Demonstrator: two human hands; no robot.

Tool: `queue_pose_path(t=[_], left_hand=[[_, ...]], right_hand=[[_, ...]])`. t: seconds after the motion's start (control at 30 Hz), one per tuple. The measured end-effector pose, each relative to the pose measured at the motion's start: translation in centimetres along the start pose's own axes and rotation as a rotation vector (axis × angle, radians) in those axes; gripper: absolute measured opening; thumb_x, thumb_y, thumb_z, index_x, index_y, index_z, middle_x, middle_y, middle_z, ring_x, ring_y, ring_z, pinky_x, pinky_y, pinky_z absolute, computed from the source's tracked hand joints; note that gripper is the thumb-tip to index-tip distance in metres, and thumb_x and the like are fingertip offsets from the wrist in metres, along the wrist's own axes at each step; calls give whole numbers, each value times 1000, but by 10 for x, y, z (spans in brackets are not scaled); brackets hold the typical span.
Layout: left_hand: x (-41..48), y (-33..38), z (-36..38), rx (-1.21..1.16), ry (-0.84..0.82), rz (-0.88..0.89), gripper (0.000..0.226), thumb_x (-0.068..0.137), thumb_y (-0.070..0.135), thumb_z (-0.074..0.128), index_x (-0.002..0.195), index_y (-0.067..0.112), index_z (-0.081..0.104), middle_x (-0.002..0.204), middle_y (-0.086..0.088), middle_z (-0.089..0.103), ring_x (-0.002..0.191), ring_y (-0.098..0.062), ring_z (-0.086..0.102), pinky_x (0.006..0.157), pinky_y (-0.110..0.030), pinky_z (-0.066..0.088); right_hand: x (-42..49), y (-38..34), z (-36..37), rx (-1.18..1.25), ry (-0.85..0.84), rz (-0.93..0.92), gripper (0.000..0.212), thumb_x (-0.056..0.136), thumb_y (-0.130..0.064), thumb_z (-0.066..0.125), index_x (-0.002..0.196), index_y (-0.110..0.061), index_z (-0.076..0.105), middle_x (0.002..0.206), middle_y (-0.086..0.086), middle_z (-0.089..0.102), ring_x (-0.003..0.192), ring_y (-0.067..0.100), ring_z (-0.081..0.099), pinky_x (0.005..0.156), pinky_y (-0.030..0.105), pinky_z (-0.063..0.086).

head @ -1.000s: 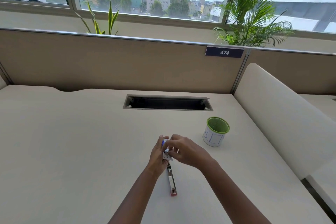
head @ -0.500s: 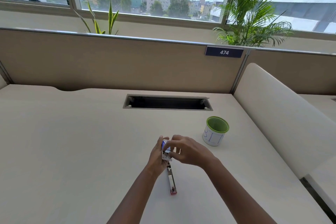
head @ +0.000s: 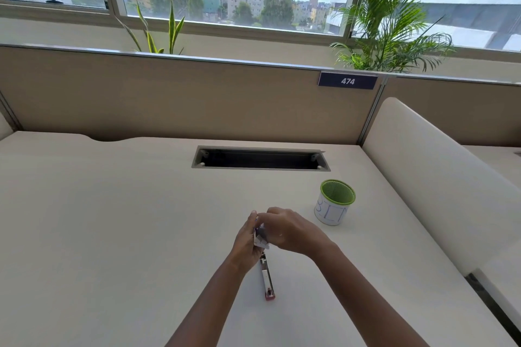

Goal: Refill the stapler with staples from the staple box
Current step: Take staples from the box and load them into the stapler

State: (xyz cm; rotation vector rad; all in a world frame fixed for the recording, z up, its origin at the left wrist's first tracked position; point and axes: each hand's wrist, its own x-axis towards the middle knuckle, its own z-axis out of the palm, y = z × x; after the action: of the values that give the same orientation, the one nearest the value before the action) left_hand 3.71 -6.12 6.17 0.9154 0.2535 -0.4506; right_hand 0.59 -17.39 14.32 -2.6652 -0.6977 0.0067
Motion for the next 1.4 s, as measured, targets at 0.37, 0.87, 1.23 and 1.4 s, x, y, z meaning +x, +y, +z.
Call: queue_pose_path(t=[0.37,0.87,1.23,1.4], left_hand=[[-5,5,7,-96,-55,-2,34,100,29,35,90,10,61,60,0,73,53,-7,70,44,-14,51],[-6,5,0,-165,-41,-31,36,100,32,30,98,8,58,69,-5,75,57,-11,70,49,-15,55],[0,3,-2,-179,10,-44,37,100,33,33,106,3,53,89,-11,63,67,-14,65,50,-16,53],[0,4,-1,-216,1,-37,35,99,31,36,94,4,56,83,-12,60,48,-9,66,45,-13,52]], right_hand=[[1,-7,7,312,186,127,6,81,-6,60,86,-4,59,79,6,59,59,11,49,55,12,39],[6,-4,10,527,104,333,17,81,-6,65,97,-10,64,84,17,67,63,13,57,56,17,46],[5,-10,10,321,150,284,26,85,-5,59,108,-12,66,102,17,63,87,25,63,79,31,52],[5,-13,7,333,130,260,23,82,-1,60,100,-13,69,98,17,65,77,21,60,79,35,53]])
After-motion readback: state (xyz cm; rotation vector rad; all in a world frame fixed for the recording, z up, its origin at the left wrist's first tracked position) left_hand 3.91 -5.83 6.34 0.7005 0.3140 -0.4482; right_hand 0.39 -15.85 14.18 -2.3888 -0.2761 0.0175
